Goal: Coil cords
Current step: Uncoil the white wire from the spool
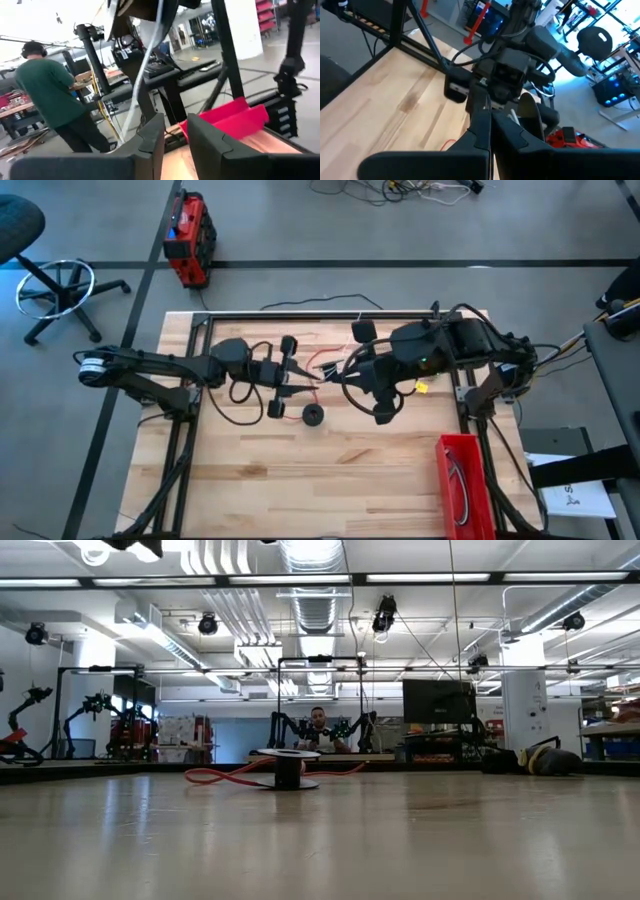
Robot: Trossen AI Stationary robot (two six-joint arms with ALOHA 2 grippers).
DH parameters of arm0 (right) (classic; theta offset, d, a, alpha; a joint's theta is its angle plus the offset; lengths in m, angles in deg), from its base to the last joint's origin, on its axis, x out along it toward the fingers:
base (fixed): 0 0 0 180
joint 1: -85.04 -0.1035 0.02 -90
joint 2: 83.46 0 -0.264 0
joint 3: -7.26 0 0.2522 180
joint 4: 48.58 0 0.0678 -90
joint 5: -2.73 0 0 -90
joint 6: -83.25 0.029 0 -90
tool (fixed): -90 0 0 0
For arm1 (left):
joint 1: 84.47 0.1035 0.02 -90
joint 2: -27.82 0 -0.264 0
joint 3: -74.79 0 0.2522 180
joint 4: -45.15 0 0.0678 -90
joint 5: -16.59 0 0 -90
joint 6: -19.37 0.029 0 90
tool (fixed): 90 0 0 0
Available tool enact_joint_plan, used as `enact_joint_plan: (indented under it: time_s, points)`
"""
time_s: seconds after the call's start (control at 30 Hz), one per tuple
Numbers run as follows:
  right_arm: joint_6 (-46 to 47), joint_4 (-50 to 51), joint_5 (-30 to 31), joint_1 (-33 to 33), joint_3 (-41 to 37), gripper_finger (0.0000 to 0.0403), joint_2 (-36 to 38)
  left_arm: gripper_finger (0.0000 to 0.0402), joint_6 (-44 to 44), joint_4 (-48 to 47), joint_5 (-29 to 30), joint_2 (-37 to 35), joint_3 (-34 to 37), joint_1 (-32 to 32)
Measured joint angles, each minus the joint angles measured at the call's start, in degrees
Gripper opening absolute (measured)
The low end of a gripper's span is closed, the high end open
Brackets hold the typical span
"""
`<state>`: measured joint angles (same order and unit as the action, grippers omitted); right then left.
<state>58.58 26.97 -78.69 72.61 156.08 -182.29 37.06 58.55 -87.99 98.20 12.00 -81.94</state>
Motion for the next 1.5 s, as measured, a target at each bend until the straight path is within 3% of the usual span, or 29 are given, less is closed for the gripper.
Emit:
enact_joint_plan:
  time_s: [0.33, 0.57, 0.7, 0.93, 1.1, 1.27, 1.4, 1.5]
  points:
    - [0.7, -0.3, 0.0, -0.1, -0.1, 0.0, -0.4, 0.0169, 0.7, 13.1, 6.6, 7.9, 0.0, 0.1]
    - [0.6, 0.1, 0.0, -0.1, -0.1, 0.0, -0.5, 0.0219, 1.1, 13.9, 8.7, 10.2, -1.8, 0.1]
    - [0.7, 0.5, 0.0, -0.1, -0.1, 0.0, -0.5, 0.0178, -0.1, 12.2, 8.8, 10.5, -2.7, -0.1]
    - [1.7, 2.2, 0.3, -0.1, -0.1, 0.0, -0.2, 0.0015, -4.1, 8.2, 11.0, 7.8, -2.9, -0.2]
    - [2.7, 4.0, 1.1, 0.1, -0.1, 0.0, -0.2, 0.0007, -3.6, 4.5, 11.0, 5.2, -2.8, -1.0]
    - [5.8, 11.0, 6.5, 0.1, -0.1, 0.0, -0.2, 0.0004, -1.9, -3.9, 11.2, -1.6, -2.8, -1.5]
    - [8.8, 11.7, 6.3, 1.3, -0.8, 0.0, -1.1, 0.0002, -1.7, -3.6, 9.0, -6.9, -2.8, -1.6]
    - [8.7, 10.3, 2.6, 2.0, -1.0, 0.0, -3.8, 0.0001, -1.5, -2.8, 7.4, -9.5, -2.8, -1.6]
